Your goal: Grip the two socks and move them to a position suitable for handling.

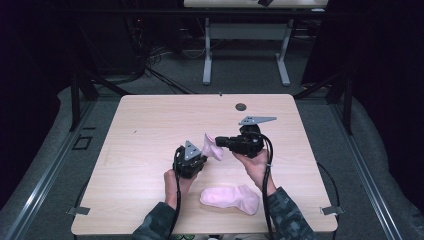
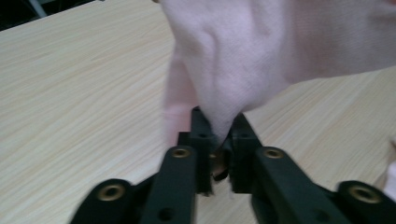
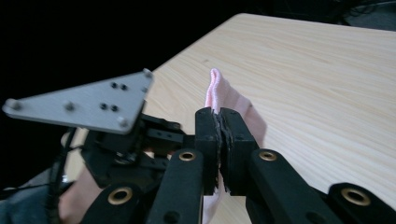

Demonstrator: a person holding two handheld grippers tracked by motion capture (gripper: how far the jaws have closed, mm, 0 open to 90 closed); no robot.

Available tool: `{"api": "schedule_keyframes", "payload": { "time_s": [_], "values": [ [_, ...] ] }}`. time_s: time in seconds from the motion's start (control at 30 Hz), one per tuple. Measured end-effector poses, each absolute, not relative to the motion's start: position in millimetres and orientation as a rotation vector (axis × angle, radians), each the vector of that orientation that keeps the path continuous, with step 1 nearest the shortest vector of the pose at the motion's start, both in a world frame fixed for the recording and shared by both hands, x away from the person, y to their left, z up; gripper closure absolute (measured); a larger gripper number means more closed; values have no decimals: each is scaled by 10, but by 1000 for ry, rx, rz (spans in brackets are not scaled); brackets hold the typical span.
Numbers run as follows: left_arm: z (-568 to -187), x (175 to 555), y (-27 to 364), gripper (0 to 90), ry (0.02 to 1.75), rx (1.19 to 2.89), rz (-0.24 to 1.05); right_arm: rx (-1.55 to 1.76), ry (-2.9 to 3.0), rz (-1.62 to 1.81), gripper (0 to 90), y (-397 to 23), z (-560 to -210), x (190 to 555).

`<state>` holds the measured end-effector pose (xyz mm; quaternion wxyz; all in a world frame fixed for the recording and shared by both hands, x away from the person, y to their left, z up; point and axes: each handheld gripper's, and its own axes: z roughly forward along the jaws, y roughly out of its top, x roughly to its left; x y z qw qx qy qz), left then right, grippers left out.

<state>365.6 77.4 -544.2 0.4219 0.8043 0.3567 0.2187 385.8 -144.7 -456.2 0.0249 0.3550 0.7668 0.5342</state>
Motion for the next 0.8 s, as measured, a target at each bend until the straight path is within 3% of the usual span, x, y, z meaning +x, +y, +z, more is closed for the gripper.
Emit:
{"api": "schedule_keyframes", "payload": {
  "time_s": [0.27, 0.43, 0.47, 0.5, 0.6, 0.7, 0.8],
  "values": [
    [-5269, 3554, 762, 863, 857, 2175, 727, 1170, 2385, 1503, 864, -1608, -4770, 3891],
    [-5361, 3522, 582, 815, 787, 2339, 690, 1249, 2415, 1375, 863, -1710, -4997, 3916],
    [-5400, 3533, 559, 735, 789, 2361, 660, 1286, 2426, 1323, 863, -1752, -5102, 3935],
    [-5423, 3543, 552, 598, 798, 2369, 632, 1332, 2448, 1260, 861, -1814, -5228, 3966],
    [-5456, 3569, 626, 433, 846, 2324, 509, 1401, 2467, 1189, 839, -1922, -5395, 4004],
    [-5409, 3571, 764, 326, 878, 2261, 443, 1441, 2451, 1150, 726, -2037, -5479, 4010],
    [-5368, 3584, 895, 298, 918, 2224, 430, 1418, 2426, 1146, 651, -2103, -5461, 3982]
  ]
}}
